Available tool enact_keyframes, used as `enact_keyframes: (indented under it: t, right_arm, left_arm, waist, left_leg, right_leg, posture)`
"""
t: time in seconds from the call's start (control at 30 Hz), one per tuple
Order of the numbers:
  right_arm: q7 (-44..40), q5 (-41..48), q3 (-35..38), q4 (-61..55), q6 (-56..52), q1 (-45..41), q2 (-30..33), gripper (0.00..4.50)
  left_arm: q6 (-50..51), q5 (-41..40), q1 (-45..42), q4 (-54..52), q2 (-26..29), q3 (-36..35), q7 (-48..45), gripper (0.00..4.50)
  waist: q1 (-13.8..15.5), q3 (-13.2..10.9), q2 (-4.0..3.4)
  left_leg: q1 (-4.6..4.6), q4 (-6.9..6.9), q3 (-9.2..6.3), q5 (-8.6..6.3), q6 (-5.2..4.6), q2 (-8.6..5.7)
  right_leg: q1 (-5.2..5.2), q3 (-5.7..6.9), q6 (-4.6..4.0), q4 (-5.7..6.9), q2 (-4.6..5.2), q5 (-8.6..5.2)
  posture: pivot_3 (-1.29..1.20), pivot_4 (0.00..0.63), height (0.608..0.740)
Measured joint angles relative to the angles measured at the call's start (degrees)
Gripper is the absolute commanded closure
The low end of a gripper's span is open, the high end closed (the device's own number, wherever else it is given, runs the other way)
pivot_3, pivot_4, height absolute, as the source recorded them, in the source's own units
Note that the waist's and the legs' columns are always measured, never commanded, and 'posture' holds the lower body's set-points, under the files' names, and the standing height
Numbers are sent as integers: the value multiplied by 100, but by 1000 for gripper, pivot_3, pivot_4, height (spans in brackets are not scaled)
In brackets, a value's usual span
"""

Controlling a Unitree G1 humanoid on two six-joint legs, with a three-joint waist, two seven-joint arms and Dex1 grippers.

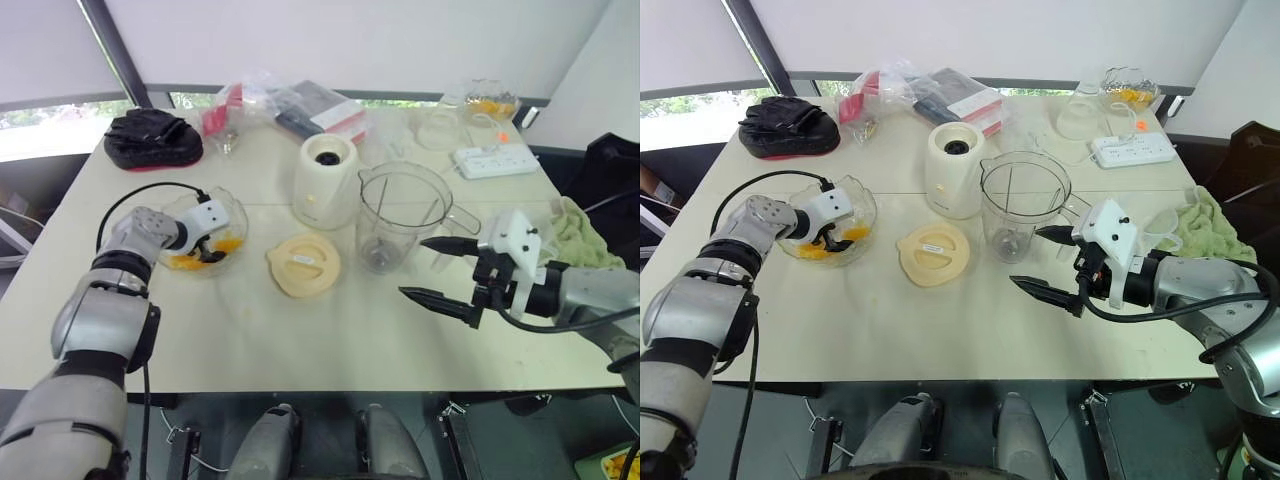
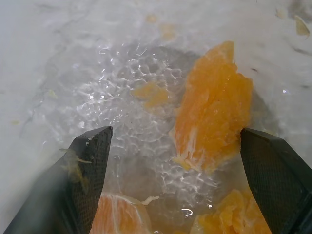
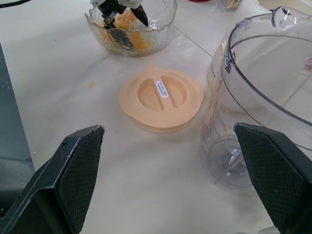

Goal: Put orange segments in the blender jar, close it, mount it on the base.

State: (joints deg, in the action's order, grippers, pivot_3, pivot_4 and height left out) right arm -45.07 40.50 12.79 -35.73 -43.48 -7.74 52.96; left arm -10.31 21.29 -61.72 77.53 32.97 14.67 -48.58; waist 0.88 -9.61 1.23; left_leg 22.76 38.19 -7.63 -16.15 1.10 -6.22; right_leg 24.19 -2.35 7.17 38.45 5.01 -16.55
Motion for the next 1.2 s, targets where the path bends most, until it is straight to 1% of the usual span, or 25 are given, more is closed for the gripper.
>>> enact_keyframes:
  t: [0.03, 0.13, 0.47, 0.9, 0.97, 1.2]
  right_arm:
    - [4, -5, 0, 0, 0, 0, 0, 0]
    - [19, -35, 0, 0, 0, 0, 0, 0]
    - [70, -89, -3, 0, 1, 2, -2, 0]
    - [43, -197, -200, 120, 29, -133, -10, 0]
    - [21, -208, -250, 127, 33, -145, -11, 0]
    - [-20, -246, -326, 232, 63, -253, -13, 0]
  left_arm:
    - [4, 0, 0, 5, -26, 0, 0, 1172]
    - [7, 6, 0, 12, -158, 3, 16, 2597]
    - [7, 30, -23, 12, -203, 2, -26, 2597]
    - [17, 10, -11, 13, -161, -35, -87, 2597]
    - [17, -3, 3, 13, -158, -64, -92, 3114]
    - [19, -4, 24, 16, -156, -73, -58, 3114]
  waist:
    - [1, 0, 0]
    - [-10, 0, 0]
    - [-23, 0, 1]
    - [-25, 0, 1]
    - [-25, 0, 1]
    - [-25, 0, 1]
  left_leg:
    - [0, 1, 0, 0, 0, -1]
    - [1, 2, 0, 0, 1, -1]
    - [2, 1, 0, 0, 1, 1]
    - [4, 1, 1, 0, 1, 1]
    - [4, 1, 1, 0, 1, 1]
    - [6, 1, 1, 0, 1, 1]
  right_leg:
    - [0, 0, 1, 0, 0, 0]
    - [0, 0, 1, 0, 0, 1]
    - [6, 0, 2, 2, -1, 1]
    - [8, 0, 1, 2, -1, 1]
    - [8, -1, 1, 2, -1, 1]
    - [10, 0, 1, 2, -1, 1]
  posture:
    - [0, 150, 740]
    - [0, 150, 740]
    - [0, 150, 740]
    - [0, 150, 740]
    - [0, 150, 740]
    - [0, 150, 740]
